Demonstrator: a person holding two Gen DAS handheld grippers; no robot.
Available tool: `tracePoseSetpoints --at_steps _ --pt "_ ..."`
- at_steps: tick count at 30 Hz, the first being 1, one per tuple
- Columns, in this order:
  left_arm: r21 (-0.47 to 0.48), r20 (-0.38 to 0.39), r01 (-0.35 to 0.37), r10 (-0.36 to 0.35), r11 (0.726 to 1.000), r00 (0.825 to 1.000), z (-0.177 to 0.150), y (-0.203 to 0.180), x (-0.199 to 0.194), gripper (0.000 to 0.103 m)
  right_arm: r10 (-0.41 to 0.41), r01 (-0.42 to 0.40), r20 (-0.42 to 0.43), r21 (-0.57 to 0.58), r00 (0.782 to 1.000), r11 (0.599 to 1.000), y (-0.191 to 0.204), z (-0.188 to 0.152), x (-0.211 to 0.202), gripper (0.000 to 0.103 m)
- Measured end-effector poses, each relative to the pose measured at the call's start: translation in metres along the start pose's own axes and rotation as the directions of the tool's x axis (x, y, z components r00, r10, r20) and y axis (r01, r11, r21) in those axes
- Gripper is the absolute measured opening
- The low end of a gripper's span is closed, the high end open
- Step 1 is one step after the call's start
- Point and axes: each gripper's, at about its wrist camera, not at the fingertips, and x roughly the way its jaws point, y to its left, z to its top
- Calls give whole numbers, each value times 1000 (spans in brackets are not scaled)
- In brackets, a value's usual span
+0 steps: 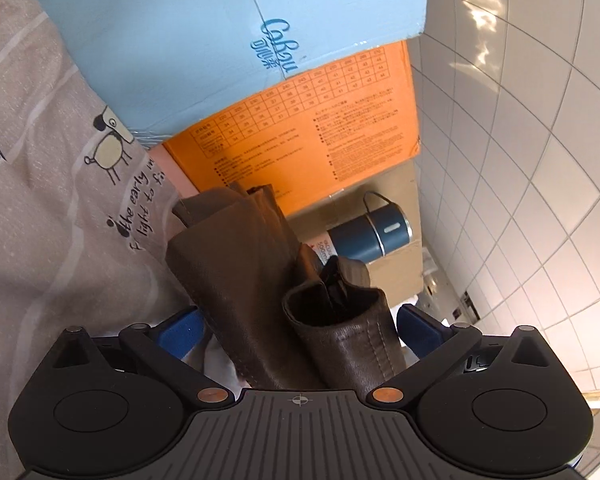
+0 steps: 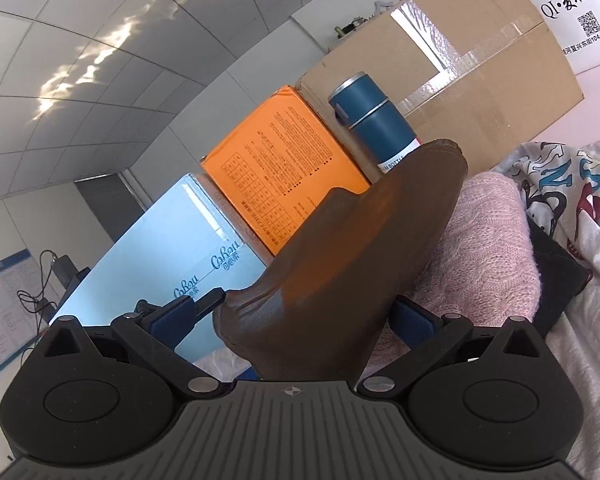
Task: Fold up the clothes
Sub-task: 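Reach both tools to the brown vest and close them on it, then lift the brown vest with both tools and shake it out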
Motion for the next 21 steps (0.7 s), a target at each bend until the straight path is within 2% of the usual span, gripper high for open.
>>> tracePoseSetpoints --at_steps 3,5,8,9,10,11,12,14,15,17,18,21 --pt "-42 9 13 -13 999 1000 6 7 4 103 -13 13 -13 7 1000 1000 5 -3 4 103" --pt "-37 12 17 -17 999 1000 7 8 6 103 -68 65 22 102 997 993 -8 0 14 103" --pt "-11 16 10 -10 1000 1000 5 5 7 102 -69 58 51 196 996 979 -22 1 21 99" --pt "6 18 -2 2 1000 1000 4 3 7 97 -84 72 60 182 995 981 -21 0 21 97" --pt "22 18 -12 12 1000 1000 3 2 7 92 -100 88 70 165 992 982 -20 -1 21 88" --pt "39 19 -22 22 999 1000 2 1 8 80 -125 113 81 133 989 985 -17 -3 20 77" --pt "54 19 -31 30 998 999 2 0 8 63 -149 140 93 99 984 985 -14 -6 20 72" --pt "63 17 -24 23 998 1000 1 2 6 44 -170 165 114 50 979 985 -9 -10 18 53" --pt "52 14 1 -2 999 1000 2 4 5 33 -164 160 123 35 979 986 -7 -12 16 47" --pt "54 21 31 -32 998 999 2 4 0 26 -151 152 140 6 979 988 -4 -15 12 36" --pt "65 29 36 -38 997 999 1 3 -3 23 -144 147 149 -8 978 989 -3 -16 11 34" --pt "105 57 35 -41 994 998 -1 -6 -15 20 -124 135 174 -52 977 989 2 -20 5 26"
